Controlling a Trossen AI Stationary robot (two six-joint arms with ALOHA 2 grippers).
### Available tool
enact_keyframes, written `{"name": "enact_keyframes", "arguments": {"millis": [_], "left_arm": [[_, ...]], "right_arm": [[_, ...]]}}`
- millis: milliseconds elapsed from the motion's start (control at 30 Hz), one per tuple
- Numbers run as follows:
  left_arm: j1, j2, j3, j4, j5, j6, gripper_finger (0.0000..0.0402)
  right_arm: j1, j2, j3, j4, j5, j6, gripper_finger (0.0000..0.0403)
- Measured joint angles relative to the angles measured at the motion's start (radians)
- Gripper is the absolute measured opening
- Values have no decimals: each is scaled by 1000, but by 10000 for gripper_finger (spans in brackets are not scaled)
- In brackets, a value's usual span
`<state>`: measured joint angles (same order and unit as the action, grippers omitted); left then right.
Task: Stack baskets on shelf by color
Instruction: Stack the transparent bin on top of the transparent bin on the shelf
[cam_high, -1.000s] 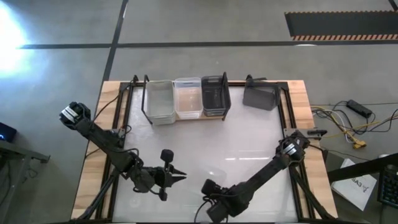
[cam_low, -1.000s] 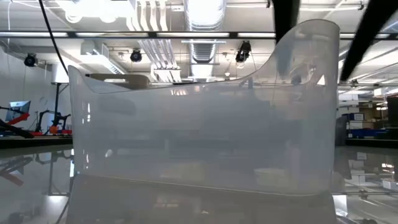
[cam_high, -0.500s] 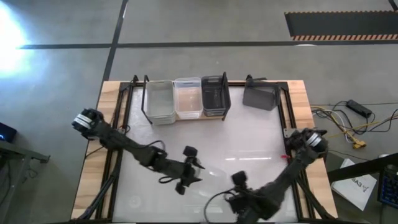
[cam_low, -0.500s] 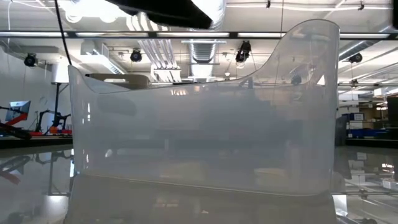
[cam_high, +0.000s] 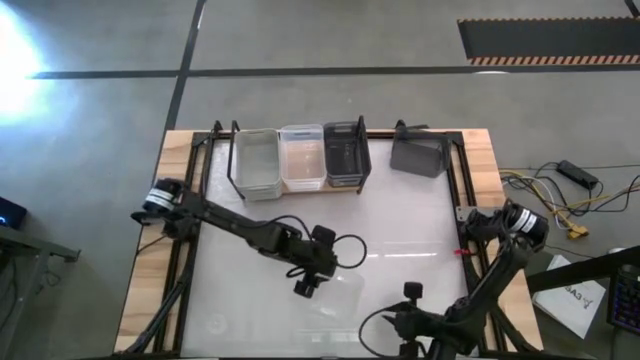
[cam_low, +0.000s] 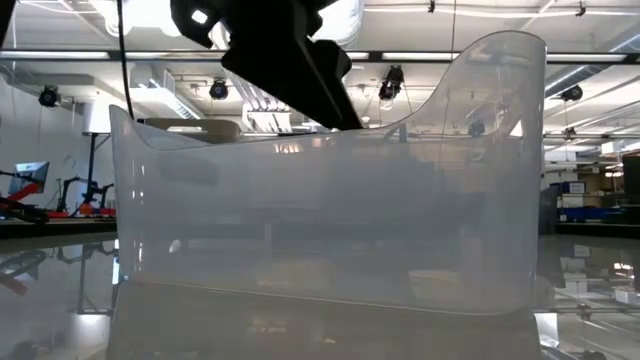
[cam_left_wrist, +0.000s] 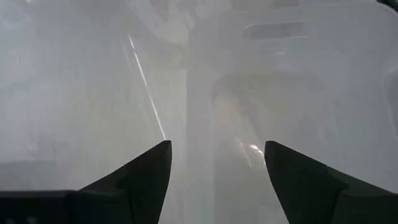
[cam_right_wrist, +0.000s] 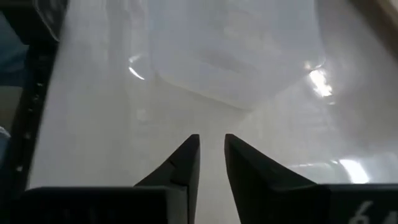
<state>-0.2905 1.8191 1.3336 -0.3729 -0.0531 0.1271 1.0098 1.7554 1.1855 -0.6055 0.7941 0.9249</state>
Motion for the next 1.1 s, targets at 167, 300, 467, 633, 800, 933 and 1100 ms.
{"name": "enact_keyframes", "arguments": {"millis": [167, 300, 467, 633, 800, 933, 1100], "left_arm": [[30, 0, -15, -29, 8, -17, 242], [34, 1, -15, -36, 7, -18, 240], [36, 1, -19, -31, 8, -21, 202], [38, 48, -23, -21, 9, -55, 144], [39, 92, -14, -19, 8, -70, 109], [39, 93, -14, -18, 2, -121, 56], [42, 61, -13, -72, -2, -332, 6]], "right_arm": [[-2, 25, -49, 79, 12, -8, 58], [-7, 32, -68, 87, 26, -8, 57], [-9, 32, -79, 95, 30, -9, 57], [-9, 32, -80, 98, 44, -9, 57], [-9, 32, -78, 108, 45, -9, 57], [-9, 32, -82, 115, 45, -9, 57], [-9, 32, -90, 118, 45, -8, 57]]}}
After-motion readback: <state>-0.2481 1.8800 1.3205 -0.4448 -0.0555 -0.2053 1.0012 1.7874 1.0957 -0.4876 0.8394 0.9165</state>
